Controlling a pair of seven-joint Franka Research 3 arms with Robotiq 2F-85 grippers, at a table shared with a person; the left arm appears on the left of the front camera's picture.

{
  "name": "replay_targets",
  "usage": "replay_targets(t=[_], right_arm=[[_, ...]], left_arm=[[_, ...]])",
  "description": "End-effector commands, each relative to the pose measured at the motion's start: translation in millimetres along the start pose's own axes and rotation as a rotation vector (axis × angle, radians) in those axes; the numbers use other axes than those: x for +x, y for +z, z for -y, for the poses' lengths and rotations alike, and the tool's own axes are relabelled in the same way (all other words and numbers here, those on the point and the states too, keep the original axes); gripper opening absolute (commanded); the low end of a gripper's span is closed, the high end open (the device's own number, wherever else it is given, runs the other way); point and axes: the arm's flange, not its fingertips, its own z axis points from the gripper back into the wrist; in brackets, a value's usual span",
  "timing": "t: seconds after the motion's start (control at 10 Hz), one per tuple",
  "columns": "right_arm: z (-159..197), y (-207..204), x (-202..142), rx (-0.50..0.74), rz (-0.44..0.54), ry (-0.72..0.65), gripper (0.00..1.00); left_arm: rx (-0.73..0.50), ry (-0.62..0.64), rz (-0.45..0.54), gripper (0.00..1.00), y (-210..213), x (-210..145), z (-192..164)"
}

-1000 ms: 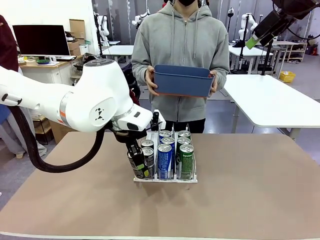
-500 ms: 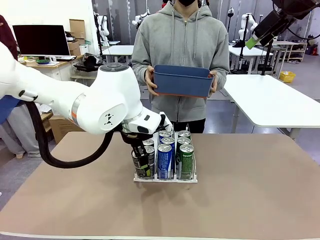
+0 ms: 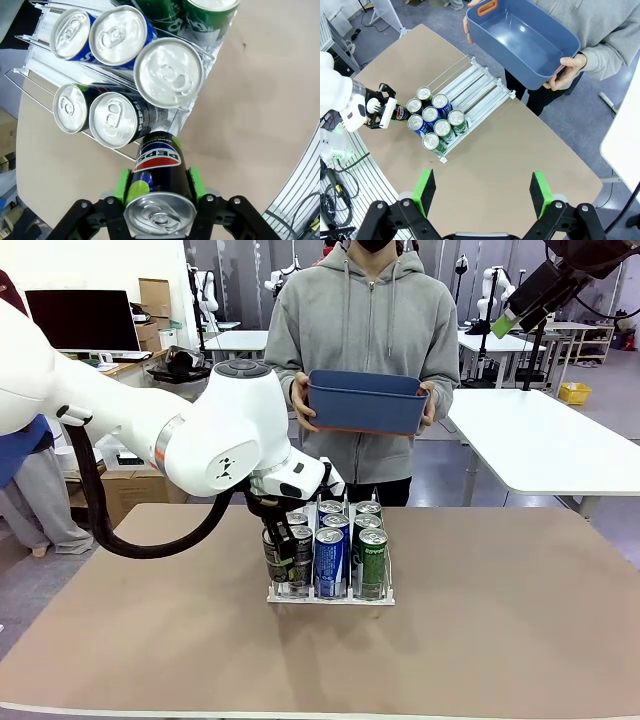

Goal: Fill the beverage cans into the dispenser.
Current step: Place the picked Pepsi coke in the line of the Automatic Can Dispenser with the same cans.

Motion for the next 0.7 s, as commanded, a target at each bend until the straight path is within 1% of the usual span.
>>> replay_targets(t=[0.0,0.3,0.6], right_arm=[[0,0,-1,0.020,0.008,0.007,1.00],[0,0,-1,0.020,0.008,0.007,1.00],[0,0,-1,0.020,0.008,0.007,1.00]], left_arm=[[0.034,0.014,0.062,0.57,-6,14,-23],[0.023,0.049,0.091,0.57,-14,17,-37],[-0.010,0.080,0.106,0.57,-30,20,-43]])
